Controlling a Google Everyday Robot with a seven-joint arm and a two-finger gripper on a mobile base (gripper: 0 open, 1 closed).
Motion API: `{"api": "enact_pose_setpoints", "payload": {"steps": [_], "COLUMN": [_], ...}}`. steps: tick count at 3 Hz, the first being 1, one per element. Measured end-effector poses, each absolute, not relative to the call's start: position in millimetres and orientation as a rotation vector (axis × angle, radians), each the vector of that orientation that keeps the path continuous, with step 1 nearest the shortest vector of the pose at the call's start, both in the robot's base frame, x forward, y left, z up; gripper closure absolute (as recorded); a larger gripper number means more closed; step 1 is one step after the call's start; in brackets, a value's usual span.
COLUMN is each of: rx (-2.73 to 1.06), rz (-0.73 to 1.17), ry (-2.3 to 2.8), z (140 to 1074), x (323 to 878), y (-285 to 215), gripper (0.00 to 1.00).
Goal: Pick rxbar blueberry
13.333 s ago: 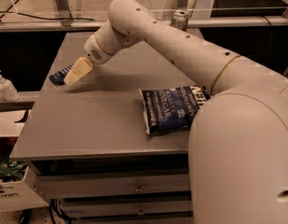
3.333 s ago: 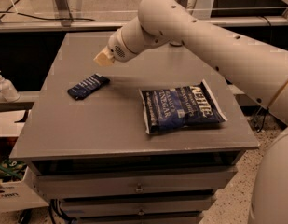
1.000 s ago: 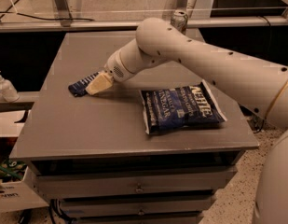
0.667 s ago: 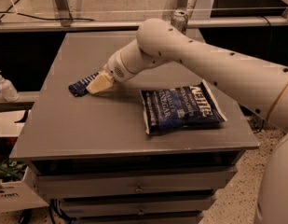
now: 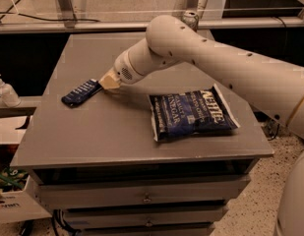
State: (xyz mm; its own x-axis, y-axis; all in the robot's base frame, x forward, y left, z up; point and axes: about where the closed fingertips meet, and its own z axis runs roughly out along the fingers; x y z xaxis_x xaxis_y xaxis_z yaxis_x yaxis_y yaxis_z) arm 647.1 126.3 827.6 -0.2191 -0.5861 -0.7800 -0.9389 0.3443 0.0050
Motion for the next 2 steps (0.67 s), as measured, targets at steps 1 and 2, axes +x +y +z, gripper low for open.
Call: {"api": "enact_pose_setpoints", "payload": {"steps": [1, 2], "rx": [-1.32, -1.298], "rz": [0.629, 0.616], "ry": [1.883, 1.854], "z": [844, 861], "x": [648, 650], "y": [124, 121], "gripper": [1.0, 1.0]}}
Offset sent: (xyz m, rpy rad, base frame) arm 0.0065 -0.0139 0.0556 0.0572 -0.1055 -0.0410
